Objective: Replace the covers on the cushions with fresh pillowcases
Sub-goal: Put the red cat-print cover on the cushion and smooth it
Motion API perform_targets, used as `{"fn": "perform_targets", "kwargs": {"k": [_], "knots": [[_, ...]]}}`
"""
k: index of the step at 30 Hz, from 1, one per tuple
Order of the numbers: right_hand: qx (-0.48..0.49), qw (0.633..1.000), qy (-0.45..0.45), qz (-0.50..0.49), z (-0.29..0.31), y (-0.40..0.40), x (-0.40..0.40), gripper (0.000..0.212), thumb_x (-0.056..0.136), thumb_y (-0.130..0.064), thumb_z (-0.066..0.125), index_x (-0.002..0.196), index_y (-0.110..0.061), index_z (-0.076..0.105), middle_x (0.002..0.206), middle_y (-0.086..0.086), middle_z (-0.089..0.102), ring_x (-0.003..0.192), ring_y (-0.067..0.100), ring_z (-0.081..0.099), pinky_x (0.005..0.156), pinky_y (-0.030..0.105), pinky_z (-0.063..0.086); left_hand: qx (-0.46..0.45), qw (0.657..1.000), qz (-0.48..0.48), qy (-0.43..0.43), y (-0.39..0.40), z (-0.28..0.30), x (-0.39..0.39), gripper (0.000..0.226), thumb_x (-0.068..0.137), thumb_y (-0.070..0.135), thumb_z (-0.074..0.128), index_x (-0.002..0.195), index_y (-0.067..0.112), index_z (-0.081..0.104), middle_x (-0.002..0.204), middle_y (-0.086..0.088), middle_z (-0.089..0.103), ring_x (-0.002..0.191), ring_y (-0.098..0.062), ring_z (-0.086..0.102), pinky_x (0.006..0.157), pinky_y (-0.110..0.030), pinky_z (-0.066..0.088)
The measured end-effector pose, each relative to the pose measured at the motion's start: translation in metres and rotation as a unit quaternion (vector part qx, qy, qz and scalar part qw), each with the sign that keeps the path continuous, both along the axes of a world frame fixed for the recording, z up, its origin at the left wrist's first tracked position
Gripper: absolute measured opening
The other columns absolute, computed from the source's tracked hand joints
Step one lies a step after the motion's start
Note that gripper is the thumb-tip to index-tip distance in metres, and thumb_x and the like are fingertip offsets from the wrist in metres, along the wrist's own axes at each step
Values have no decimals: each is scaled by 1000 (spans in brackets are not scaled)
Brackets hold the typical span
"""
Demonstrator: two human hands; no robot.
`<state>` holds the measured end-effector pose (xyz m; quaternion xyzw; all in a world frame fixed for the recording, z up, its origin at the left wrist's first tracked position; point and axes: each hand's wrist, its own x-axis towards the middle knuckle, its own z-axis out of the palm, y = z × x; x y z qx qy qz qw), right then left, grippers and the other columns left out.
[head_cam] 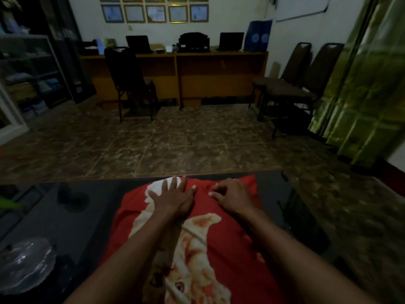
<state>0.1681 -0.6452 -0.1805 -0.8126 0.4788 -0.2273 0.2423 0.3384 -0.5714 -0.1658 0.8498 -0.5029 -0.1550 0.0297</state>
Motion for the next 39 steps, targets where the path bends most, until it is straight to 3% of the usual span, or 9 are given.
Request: {"fn": "perform_targets", "kwargs": {"k": [11,16,21,24,27,30,33,37,39], "knots": [[68,996,-52,-8,7,-2,-26,24,85,-42,77,62,-41,69,81,-22,70,91,5,67,94,42,52,-78,992,-94,-30,56,32,-89,60,103,55,25,151,19,36,166,-2,18,154,-21,10,120,-58,6],[44,995,-36,-84,23,-19,-13,20,89,-48,68,82,-32,78,105,-12,75,111,14,64,108,43,32,-110,987,-94,-72,73,25,-106,61,104,53,20,156,22,26,167,-1,16,154,-19,7,123,-53,3],[85,989,-89,-82,7,-28,-15,23,86,-46,73,66,-37,70,86,-18,72,93,8,67,92,32,49,-108,988,-91,-57,80,7,-108,73,98,61,10,160,23,16,168,0,10,154,-18,3,124,-50,3],[106,984,-97,-102,-2,-44,-37,10,88,-41,73,86,-33,78,100,-6,77,105,19,69,100,40,51,-148,983,-88,-55,84,-5,-111,92,82,65,-10,160,22,12,168,1,5,155,-17,-2,124,-49,-2],[145,980,-85,-105,-6,-49,-57,20,88,-35,77,101,-20,81,105,1,77,103,17,69,92,26,50,-205,972,-93,-61,90,-19,-115,96,84,68,-18,160,19,13,168,1,4,154,-16,-4,123,-46,-6],[149,978,-88,-119,-12,-55,-55,9,85,-33,80,78,-28,79,97,-2,77,103,18,69,100,35,50,-221,967,-100,-78,92,-32,-116,80,99,60,1,153,14,39,161,-4,32,151,-20,22,117,-49,9],[117,968,-117,-190,-14,-74,-45,31,80,-37,80,51,-36,69,91,-5,77,106,25,68,108,56,43,-235,959,-103,-117,93,-41,-117,66,101,51,23,146,11,49,154,-7,44,146,-23,35,113,-50,17],[88,956,-154,-235,-12,-83,-33,34,80,-31,80,49,-29,67,95,0,78,104,28,70,103,52,48,-244,956,-106,-126,95,-41,-120,67,101,52,22,150,12,43,159,-6,35,150,-22,25,116,-49,12],[79,957,-150,-236,-8,-73,-30,19,86,-31,75,68,-24,76,101,0,77,110,27,67,105,47,47,-246,957,-99,-117,96,-39,-121,68,101,53,20,153,13,37,162,-5,29,152,-20,19,117,-48,7]]}}
